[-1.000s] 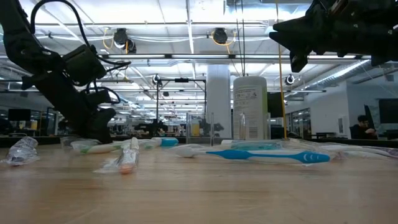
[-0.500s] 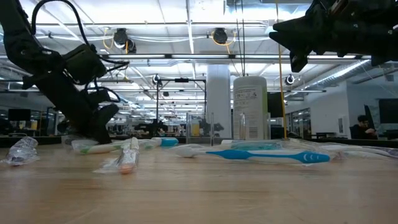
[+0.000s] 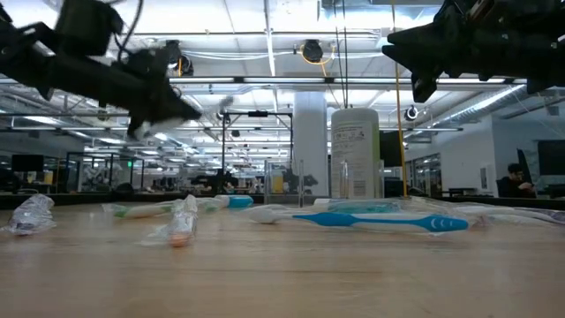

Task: Pick & Place toothbrushing station
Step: Put the top violet toothbrush into the transparent organizer

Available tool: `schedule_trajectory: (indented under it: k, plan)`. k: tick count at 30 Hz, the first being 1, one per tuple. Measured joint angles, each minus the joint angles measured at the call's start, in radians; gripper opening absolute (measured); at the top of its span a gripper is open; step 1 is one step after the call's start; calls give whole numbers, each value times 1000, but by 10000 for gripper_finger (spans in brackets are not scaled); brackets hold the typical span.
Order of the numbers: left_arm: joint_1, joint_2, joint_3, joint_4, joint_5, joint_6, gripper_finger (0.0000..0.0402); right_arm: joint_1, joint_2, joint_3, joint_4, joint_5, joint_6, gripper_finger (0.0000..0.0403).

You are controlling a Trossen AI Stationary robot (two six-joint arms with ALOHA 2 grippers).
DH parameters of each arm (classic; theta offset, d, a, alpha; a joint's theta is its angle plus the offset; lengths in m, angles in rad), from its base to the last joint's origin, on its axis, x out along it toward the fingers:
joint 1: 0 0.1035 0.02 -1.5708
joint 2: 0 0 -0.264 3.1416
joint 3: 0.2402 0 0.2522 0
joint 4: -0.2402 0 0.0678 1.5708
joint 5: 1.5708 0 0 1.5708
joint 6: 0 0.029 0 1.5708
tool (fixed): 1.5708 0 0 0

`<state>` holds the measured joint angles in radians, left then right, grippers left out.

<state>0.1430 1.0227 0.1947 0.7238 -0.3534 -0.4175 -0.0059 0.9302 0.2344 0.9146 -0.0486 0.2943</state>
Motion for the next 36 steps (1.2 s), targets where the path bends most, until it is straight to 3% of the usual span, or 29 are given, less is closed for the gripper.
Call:
schedule_trajectory:
  k: [10,17,21,25,36]
  plan:
    - [-166,-9,1,274,45,205,10,1,16,0,23,100,-45,77]
    - [-173,6,42,279,113,218,18,31,163,2,270,97,-126,79]
    - [-185,78,97,274,174,248,7,51,264,64,338,80,-161,94]
    - [-214,179,177,274,171,296,15,56,367,168,310,21,-161,122]
    - [-291,381,346,281,165,390,11,63,564,345,285,17,-183,173]
